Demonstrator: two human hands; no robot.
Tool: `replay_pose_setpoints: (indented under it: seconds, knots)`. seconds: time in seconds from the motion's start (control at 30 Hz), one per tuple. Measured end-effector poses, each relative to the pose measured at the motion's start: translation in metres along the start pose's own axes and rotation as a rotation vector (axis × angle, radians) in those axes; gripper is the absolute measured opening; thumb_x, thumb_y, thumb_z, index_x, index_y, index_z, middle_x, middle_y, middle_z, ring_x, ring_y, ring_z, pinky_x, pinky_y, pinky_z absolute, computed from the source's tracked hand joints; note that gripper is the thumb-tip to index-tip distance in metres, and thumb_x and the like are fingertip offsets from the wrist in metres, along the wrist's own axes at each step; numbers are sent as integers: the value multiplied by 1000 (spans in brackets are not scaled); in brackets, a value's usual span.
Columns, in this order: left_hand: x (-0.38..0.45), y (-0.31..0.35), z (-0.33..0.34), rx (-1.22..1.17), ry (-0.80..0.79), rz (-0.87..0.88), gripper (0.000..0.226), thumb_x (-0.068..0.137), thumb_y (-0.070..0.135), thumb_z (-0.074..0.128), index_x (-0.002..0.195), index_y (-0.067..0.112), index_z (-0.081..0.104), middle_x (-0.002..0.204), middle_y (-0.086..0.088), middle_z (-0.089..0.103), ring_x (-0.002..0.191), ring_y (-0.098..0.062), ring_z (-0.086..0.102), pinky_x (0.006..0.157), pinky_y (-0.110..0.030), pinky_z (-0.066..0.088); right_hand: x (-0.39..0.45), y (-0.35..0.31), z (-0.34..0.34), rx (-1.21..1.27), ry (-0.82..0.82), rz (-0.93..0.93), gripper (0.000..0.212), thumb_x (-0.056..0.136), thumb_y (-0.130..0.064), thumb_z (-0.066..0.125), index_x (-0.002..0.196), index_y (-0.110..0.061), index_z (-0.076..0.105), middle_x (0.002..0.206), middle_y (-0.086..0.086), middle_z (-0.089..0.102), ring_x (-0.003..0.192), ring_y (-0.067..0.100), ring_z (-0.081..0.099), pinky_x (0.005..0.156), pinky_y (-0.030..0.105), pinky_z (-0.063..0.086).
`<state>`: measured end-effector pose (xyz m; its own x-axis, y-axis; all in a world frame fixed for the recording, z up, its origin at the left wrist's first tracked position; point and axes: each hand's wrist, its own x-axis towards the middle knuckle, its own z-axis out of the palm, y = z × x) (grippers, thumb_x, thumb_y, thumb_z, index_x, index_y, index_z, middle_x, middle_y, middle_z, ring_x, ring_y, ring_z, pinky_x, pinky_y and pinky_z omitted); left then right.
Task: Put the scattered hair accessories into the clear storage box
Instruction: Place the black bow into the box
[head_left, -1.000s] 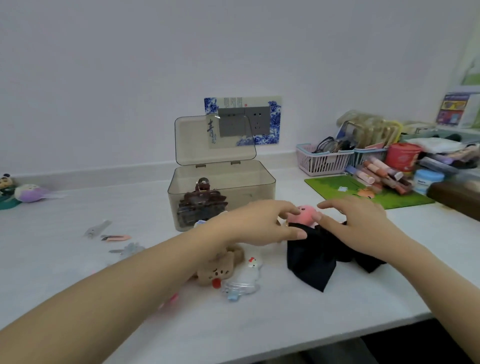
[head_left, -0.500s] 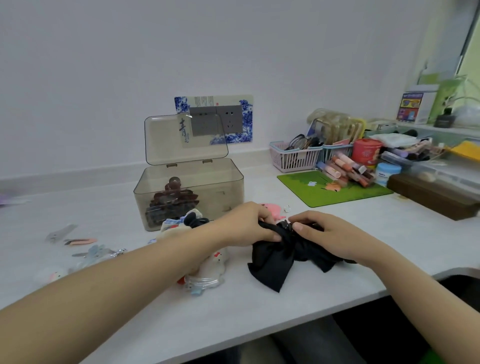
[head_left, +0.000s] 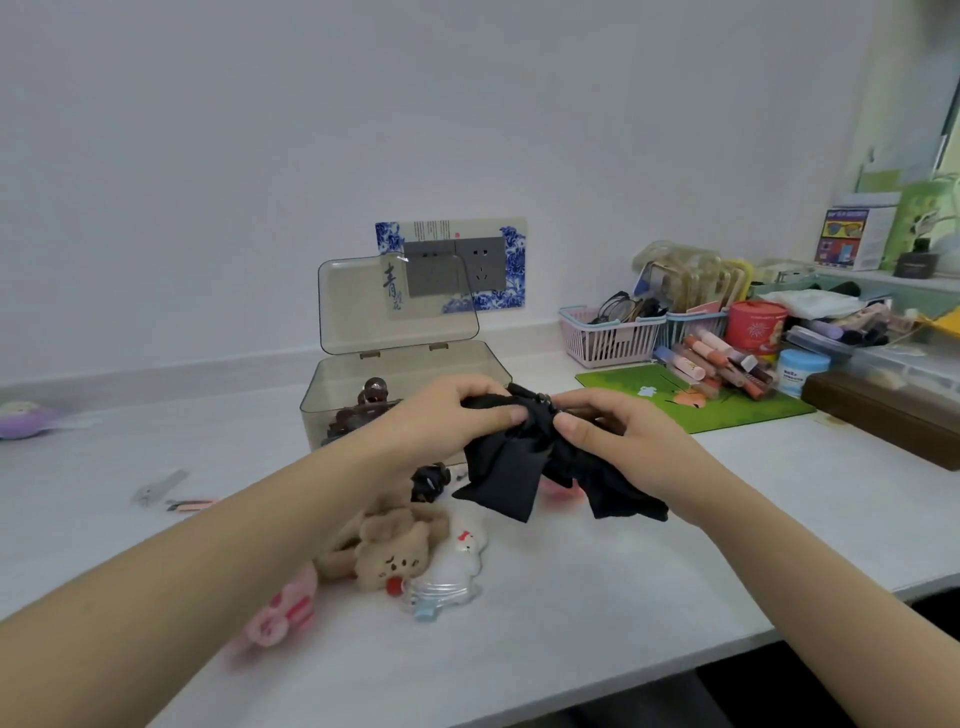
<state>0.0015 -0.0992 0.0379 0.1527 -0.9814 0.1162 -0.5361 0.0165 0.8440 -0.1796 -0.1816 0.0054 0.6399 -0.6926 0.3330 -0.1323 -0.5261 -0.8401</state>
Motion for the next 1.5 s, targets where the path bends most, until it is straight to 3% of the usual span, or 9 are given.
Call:
replay_pose_setpoints:
  seconds: [0.2,0.33,0.47,0.7,0.83,0.93,1.1,1.3,1.5]
  knots:
    - [7,1,-34,-395,17,-108,41,86,41,59,103,4,54,107,-14,65,98,-28,63,88,-39,50,43,-27,22,-127,67,-217,29,81,-28,68,109,-29,63,100,-20,62,94,-5,58,81,6,40]
    - [14,-5,-53,-502,25,-86,47,87,29,62,127,9,48,119,-15,63,103,-26,65,80,-33,58,71,-27,43,-238,86,-354,50,73,-27,75,119,-26,57,103,-24,52,104,1,49,88,2,31]
    - [22,-11,-71,-553,30,-28,31,90,13,57,121,8,54,107,-11,66,91,-22,67,74,-29,60,98,-22,52,-113,33,-289,69,72,-25,77,132,-26,42,117,-6,51,109,7,51,91,15,38]
    - [54,-12,-109,-516,50,93,19,91,7,53,108,9,60,98,-7,67,89,-20,65,73,-26,55,147,-31,43,-55,-116,-203,54,90,-44,48,140,-37,30,132,-9,43,119,11,48,104,31,39]
    - [74,-14,-125,-483,63,134,32,89,-2,52,120,5,53,94,-3,64,88,-17,61,72,-23,53,190,-31,37,193,-176,72,54,80,-75,31,126,-48,46,135,-11,49,120,9,50,107,35,36]
    - [83,-19,-124,-442,46,146,41,87,-10,51,124,7,51,92,0,65,83,-10,65,67,-17,53,203,-33,35,365,-255,190,51,91,-60,29,123,-28,54,122,-3,62,112,18,60,99,40,46]
    - [99,-34,-121,-349,51,177,28,84,-12,55,102,9,62,81,4,69,73,-3,67,65,-14,52,216,-31,44,391,-367,266,38,97,-39,37,103,-11,62,94,5,70,86,16,66,77,27,51]
    - [109,-55,-130,-367,118,187,27,82,-12,57,88,13,65,71,9,71,72,-6,67,65,-17,52,233,-21,38,556,-473,353,35,97,-28,42,114,-3,58,108,11,67,99,21,65,90,31,50]
    - [114,-66,-134,-297,-29,132,29,82,4,64,108,16,61,100,0,67,97,-17,63,82,-24,50,245,-17,42,474,-401,340,36,92,-18,53,120,4,57,113,15,64,96,23,62,89,31,49]
